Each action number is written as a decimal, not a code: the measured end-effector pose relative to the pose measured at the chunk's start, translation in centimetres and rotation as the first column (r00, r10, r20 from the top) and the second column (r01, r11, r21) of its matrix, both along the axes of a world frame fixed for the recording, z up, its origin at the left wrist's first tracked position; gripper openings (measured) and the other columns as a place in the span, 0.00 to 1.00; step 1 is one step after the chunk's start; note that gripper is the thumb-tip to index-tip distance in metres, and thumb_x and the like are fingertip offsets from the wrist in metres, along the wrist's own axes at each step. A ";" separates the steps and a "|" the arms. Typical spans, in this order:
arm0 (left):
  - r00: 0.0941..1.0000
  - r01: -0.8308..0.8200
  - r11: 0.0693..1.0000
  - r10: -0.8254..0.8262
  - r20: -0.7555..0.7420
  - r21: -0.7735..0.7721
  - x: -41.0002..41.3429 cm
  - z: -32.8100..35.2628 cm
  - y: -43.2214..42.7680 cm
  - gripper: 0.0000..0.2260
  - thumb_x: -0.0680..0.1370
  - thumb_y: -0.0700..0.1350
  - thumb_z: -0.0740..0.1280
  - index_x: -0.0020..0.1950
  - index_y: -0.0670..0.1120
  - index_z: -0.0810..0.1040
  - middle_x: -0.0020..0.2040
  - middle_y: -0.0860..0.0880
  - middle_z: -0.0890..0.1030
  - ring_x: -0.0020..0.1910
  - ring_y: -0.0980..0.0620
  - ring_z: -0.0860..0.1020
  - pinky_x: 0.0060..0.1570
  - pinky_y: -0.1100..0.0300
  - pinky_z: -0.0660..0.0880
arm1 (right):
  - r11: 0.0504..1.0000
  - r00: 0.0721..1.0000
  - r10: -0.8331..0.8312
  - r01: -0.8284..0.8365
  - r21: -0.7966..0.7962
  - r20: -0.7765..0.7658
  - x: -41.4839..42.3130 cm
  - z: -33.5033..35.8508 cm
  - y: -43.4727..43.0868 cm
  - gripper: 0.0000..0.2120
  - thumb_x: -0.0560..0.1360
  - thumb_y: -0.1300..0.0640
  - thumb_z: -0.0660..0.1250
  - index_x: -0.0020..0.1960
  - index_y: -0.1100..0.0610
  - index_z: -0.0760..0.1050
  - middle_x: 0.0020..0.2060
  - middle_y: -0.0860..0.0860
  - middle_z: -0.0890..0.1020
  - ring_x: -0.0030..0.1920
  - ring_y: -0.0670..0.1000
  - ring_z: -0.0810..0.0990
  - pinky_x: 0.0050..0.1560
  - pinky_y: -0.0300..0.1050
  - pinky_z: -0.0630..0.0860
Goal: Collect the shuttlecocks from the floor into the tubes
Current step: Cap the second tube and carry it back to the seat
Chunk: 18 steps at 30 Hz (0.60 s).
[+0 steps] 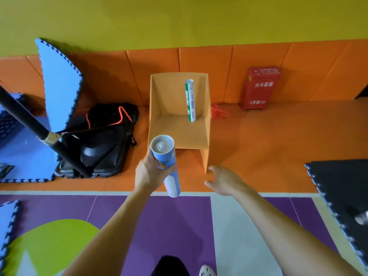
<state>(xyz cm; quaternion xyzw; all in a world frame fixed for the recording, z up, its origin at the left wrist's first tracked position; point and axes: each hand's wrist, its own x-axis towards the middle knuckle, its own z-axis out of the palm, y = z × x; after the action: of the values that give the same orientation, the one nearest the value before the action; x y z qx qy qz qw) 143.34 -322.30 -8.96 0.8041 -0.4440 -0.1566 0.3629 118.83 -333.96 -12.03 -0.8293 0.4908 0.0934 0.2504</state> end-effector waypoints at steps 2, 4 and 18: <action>1.000 -0.015 1.000 0.015 -0.003 0.004 2.0 -0.7 -3.7 0.37 0.69 0.57 0.85 0.72 0.58 0.70 0.47 0.59 0.82 0.45 0.50 0.84 0.42 0.53 0.81 | 1.000 1.000 0.025 -0.025 0.006 -0.005 2.2 -0.4 -4.2 0.35 0.82 0.40 0.65 0.83 0.53 0.60 0.80 0.53 0.67 0.78 0.55 0.69 0.73 0.51 0.71; 1.000 -0.029 1.000 0.029 -0.006 0.007 4.3 -1.7 -7.8 0.39 0.68 0.61 0.84 0.73 0.60 0.69 0.48 0.59 0.84 0.47 0.51 0.84 0.45 0.50 0.83 | 0.999 0.999 0.040 -0.040 0.014 -0.021 4.6 -1.1 -8.5 0.35 0.82 0.40 0.65 0.84 0.53 0.60 0.81 0.53 0.66 0.79 0.55 0.68 0.75 0.50 0.69; 0.998 0.037 0.995 -0.032 -0.050 0.089 19.7 -7.6 -39.0 0.34 0.67 0.58 0.85 0.69 0.61 0.74 0.50 0.59 0.84 0.47 0.52 0.83 0.48 0.48 0.83 | 0.996 0.999 -0.002 0.007 0.094 -0.051 18.9 -6.5 -35.9 0.31 0.81 0.41 0.65 0.79 0.53 0.67 0.74 0.53 0.74 0.67 0.57 0.80 0.64 0.50 0.78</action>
<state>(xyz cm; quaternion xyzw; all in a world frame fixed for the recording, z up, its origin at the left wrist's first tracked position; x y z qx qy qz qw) 163.07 -361.32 -16.57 0.8078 -0.4414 -0.2023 0.3341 137.70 -369.88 -18.54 -0.8127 0.4941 0.1369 0.2768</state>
